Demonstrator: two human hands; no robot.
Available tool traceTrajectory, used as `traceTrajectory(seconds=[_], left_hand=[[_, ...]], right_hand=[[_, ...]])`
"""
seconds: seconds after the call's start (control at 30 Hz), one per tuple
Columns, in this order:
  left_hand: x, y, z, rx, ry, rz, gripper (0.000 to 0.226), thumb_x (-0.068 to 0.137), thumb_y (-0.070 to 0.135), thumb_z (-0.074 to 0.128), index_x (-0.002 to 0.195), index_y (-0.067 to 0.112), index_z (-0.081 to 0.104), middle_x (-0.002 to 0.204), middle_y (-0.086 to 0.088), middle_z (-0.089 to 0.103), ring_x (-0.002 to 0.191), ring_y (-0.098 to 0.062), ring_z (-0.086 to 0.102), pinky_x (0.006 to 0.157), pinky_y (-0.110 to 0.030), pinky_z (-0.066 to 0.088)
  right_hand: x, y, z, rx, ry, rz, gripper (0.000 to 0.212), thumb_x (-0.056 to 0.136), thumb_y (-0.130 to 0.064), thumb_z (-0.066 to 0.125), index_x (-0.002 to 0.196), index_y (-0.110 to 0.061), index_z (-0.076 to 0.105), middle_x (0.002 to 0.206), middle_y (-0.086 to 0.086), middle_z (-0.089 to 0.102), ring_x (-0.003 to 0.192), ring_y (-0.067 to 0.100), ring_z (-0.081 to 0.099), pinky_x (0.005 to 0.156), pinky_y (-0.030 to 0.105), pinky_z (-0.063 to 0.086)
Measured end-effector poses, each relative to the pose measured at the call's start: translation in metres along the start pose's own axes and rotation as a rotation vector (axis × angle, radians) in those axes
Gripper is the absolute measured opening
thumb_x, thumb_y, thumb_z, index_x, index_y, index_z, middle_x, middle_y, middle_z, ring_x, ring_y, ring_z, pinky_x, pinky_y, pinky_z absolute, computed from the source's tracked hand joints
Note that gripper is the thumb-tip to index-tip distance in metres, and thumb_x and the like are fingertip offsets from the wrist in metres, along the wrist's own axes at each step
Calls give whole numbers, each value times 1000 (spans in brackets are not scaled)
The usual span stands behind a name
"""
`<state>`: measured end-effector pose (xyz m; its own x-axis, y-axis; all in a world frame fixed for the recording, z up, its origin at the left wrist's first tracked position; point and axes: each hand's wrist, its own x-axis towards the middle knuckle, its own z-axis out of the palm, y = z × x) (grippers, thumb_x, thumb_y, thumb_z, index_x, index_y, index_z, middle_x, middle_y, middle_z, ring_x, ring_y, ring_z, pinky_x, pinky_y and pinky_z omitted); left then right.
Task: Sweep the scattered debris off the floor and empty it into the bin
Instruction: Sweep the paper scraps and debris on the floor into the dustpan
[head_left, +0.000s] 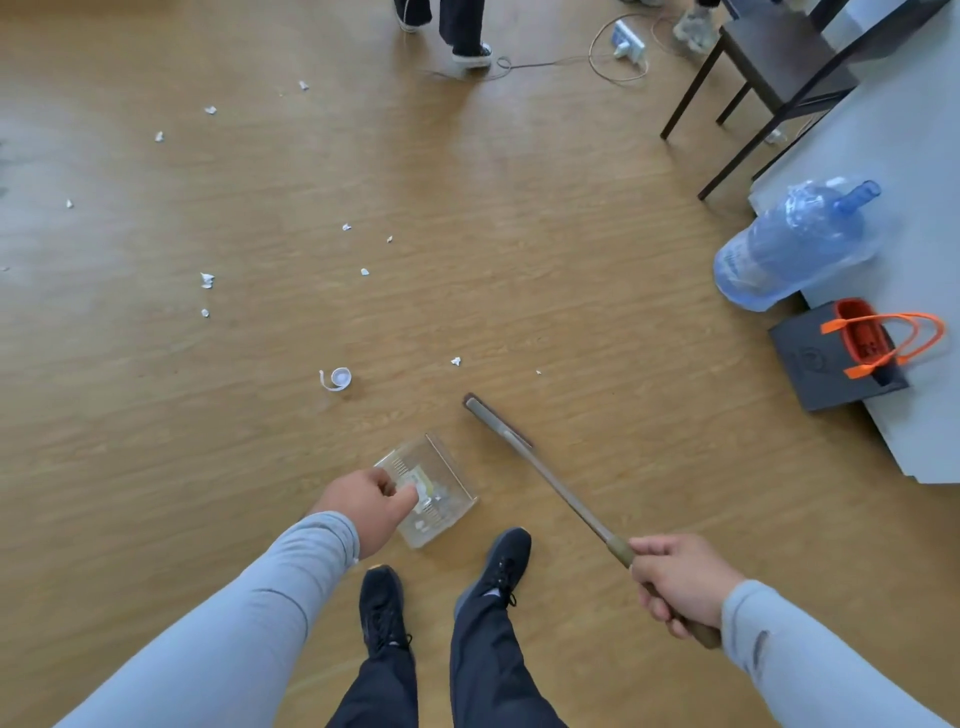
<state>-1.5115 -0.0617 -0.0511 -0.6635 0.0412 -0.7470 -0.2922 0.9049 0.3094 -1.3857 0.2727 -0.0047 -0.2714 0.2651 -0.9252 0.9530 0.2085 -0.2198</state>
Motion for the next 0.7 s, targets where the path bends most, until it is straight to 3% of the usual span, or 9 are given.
traceTrajectory(seconds=[0.13,0.33,0.57,0.7], left_hand=[[0,-4,1,1,14,5,28,90,51,51,91,24,61,80,4,65,72,-15,58,60,-28,42],[-4,-5,-1,2,5,-1,29,92,51,51,95,24,62,80,4,65,71,-14,60,58,-28,41],[-11,-4,-6,-11,-6,-4,26,91,50,52,90,25,59,74,7,62,66,-11,57,55,-27,39],[2,8,-10,-117,11,-28,33,87,52,55,88,20,63,74,0,68,73,-22,66,63,-31,48]], right_hand=[[4,-10,10,40,-76,54,48,91,-3,53,137,-17,53,65,15,61,42,17,45,38,20,34],[-23,2,-39,280,-151,82,38,97,-2,54,134,-10,55,67,15,60,42,14,42,32,16,31],[-30,-7,-68,244,9,-29,42,96,1,54,135,-12,54,62,16,59,37,16,41,34,17,32],[-3,-34,-82,220,133,-80,47,95,1,54,140,-12,52,61,15,59,37,16,41,36,17,32]])
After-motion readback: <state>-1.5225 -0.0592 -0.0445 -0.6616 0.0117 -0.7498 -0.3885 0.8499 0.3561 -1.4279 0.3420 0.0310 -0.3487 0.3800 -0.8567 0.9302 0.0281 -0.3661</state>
